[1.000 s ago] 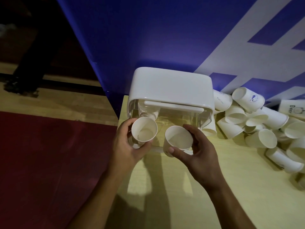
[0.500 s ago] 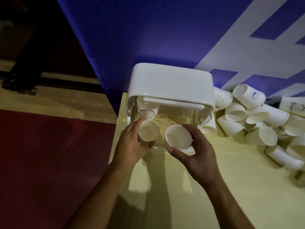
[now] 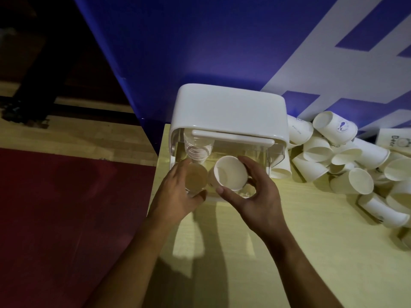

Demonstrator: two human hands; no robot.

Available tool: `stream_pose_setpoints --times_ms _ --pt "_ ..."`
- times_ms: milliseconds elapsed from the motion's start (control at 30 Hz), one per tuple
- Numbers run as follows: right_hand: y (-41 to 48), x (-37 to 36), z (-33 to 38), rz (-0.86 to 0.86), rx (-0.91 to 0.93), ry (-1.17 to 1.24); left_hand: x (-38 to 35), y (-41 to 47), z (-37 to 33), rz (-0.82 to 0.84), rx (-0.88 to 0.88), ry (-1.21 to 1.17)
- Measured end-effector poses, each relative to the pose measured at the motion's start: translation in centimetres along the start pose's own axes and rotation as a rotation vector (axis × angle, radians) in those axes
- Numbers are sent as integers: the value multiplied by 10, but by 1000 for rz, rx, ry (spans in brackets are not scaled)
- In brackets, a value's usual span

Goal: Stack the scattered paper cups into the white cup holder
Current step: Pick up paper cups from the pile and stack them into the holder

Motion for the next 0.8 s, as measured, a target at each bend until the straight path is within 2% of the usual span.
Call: stream_pose_setpoints --times_ms 200,333,633,800 --pt "5 -31 18 18 102 -11 17 -13 6 -36 103 -183" --pt "5 -54 9 60 109 -51 24 -20 12 -53 120 -231" --pt "13 -77 -14 118 66 -159 22 -8 11 -39 38 -110" --pt "17 -88 -28 159 12 -114 20 -3 9 -19 -31 -35"
Point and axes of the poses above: each hand's wrist, its own y-axis towards the middle knuckle, its own x-axis out of the back of the hand, z = x × y, the point moved 9 cm from there along y, towards the middle knuckle, and after that the axes turned 5 degrees about -z, right-handed, at the moved point
